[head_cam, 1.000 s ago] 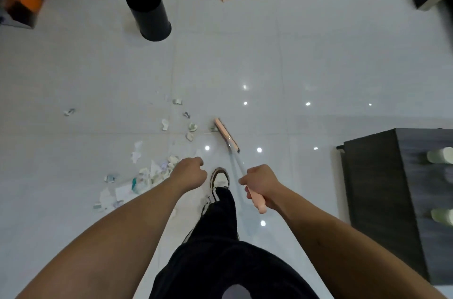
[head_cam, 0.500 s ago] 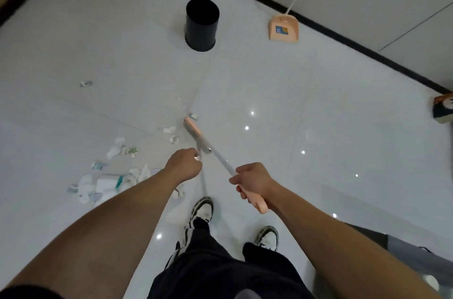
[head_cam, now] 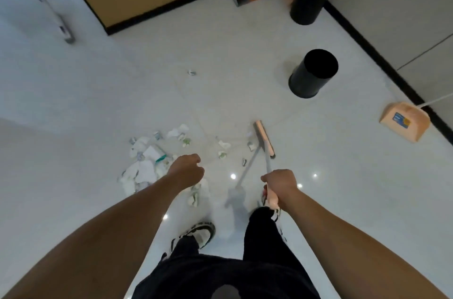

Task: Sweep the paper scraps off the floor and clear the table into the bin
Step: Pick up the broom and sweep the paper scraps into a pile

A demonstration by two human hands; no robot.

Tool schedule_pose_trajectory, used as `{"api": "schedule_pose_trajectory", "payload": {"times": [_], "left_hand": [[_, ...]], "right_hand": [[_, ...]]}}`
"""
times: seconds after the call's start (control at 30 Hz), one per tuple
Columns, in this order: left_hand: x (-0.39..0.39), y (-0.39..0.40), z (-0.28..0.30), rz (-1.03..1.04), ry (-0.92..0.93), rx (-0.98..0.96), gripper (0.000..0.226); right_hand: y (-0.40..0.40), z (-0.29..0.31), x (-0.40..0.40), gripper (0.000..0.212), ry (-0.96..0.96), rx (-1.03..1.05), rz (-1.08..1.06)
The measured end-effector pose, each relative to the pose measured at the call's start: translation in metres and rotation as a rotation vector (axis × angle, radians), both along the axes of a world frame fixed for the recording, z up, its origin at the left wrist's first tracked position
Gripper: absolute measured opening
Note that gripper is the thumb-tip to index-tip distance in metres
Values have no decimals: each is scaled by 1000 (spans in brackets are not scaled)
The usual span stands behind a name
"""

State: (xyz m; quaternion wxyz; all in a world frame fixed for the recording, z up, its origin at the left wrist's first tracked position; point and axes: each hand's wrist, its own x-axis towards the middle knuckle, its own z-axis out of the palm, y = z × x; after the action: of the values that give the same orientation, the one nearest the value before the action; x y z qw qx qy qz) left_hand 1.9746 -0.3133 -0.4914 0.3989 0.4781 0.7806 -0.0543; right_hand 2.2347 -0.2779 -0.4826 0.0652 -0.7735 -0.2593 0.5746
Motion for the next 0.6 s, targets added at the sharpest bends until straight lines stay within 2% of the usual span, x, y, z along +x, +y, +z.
{"api": "schedule_pose_trajectory", "payload": {"times": [0.07, 0.17, 0.23, 0.3, 0.4, 0.47, 0.6], "left_hand": [[13, -12, 3, 94, 40, -45, 39], [40, -19, 12, 141, 81, -100, 39], [54, -10, 20, 199, 91, -60, 39], [70, 2, 27, 286, 99, -6, 38], [91, 14, 36, 432, 102, 49, 34], [102, 15, 38, 447, 99, 52, 35], [111, 18, 38, 397, 131, 9, 39]], "right_hand": [[10, -12, 5, 2, 14, -34, 91], [16, -12, 11, 7, 90, -138, 260], [23, -4, 14, 10, 135, -161, 282], [40, 6, 22, 3, 192, -201, 277], [74, 25, 41, 9, 286, -265, 315], [89, 36, 52, 12, 327, -258, 368], [93, 47, 60, 6, 312, -194, 410]]}}
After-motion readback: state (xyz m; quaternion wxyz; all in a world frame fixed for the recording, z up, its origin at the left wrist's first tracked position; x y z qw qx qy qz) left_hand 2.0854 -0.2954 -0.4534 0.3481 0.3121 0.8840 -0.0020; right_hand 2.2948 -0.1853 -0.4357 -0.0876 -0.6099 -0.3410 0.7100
